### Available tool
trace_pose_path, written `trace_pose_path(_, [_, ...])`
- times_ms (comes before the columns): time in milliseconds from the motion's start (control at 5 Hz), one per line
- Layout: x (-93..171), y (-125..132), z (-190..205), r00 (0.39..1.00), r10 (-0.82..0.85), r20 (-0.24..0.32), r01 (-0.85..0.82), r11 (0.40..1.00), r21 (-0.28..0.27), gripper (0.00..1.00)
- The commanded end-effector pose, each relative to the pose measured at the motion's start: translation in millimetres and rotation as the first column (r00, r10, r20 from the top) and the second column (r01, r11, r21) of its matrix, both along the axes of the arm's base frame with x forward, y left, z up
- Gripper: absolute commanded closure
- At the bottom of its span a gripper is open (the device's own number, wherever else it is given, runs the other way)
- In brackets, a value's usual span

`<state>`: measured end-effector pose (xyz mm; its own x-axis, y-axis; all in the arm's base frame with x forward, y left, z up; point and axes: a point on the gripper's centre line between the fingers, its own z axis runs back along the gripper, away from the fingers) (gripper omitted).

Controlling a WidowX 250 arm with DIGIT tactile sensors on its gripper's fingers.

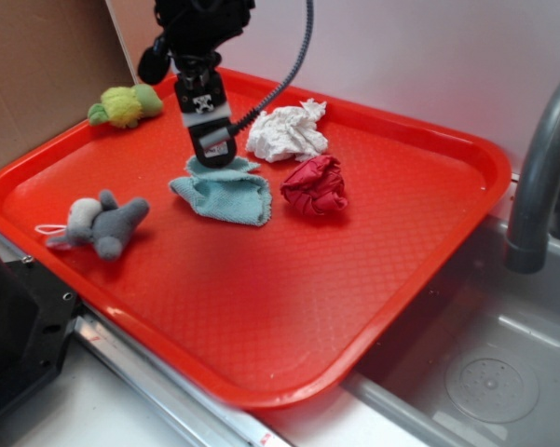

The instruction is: Grab the red paper.

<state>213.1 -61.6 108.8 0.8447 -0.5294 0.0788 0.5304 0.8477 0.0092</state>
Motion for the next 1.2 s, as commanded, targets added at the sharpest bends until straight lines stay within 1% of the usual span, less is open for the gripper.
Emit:
trace_pose_path(0, [32.2,-21.5,-13.6,0.973,-0.156,0.169,0.155,0.988,0.020,0.00])
trace_pose_path(200, [45.0,-27.6,-35.9,0.976,-0.183,0.122,0.184,0.983,-0.003,0.00])
trace_pose_path(400, [52.4,-34.3,-52.9,0.971,-0.193,0.138,0.204,0.977,-0.067,0.00])
trace_pose_path(600, [56.7,-40.6,-62.1,0.976,-0.175,0.126,0.192,0.971,-0.139,0.00])
trace_pose_path(800, [64.1,-50.5,-67.7,0.975,-0.191,0.111,0.206,0.968,-0.145,0.00])
trace_pose_path(1000, [73.1,-55.6,-71.4,0.977,-0.197,0.086,0.205,0.973,-0.106,0.00])
